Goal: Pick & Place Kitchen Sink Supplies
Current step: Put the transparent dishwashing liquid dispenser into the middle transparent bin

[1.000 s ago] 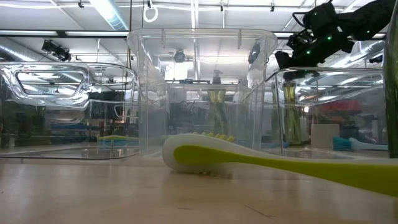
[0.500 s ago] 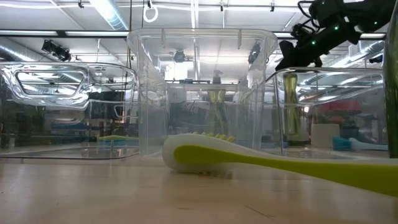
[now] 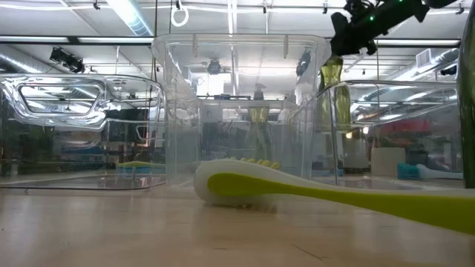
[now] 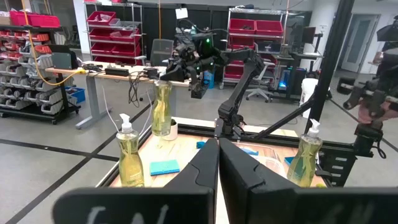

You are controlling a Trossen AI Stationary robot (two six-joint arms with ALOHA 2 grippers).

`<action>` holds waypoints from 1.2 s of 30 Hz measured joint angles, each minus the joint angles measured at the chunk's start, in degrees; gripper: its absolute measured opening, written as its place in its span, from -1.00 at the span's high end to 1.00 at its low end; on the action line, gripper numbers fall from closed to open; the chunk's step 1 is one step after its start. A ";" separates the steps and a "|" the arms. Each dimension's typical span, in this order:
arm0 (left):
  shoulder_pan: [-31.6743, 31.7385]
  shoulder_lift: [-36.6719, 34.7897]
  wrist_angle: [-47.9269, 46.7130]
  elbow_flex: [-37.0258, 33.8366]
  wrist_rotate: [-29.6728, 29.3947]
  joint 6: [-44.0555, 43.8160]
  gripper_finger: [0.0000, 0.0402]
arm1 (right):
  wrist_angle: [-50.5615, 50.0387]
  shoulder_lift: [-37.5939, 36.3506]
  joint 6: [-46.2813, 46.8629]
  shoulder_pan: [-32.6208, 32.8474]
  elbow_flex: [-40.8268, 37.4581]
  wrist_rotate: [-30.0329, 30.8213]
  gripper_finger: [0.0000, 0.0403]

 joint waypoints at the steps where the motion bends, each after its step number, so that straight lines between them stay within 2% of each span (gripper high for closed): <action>1: -0.01 0.00 -0.01 0.00 0.01 -0.02 0.91 | -0.18 0.00 0.11 0.36 0.79 -0.71 0.49; 12: -0.01 0.00 0.00 0.00 0.01 -0.02 0.91 | -4.73 0.25 0.42 5.21 8.00 -7.75 0.49; 18: 0.00 0.00 0.00 0.00 0.02 0.00 0.91 | -6.20 1.41 0.42 8.61 10.62 -9.57 0.49; 36: 0.00 0.00 0.00 0.00 0.02 0.00 0.91 | -6.83 11.30 -1.79 22.12 22.89 -10.86 0.49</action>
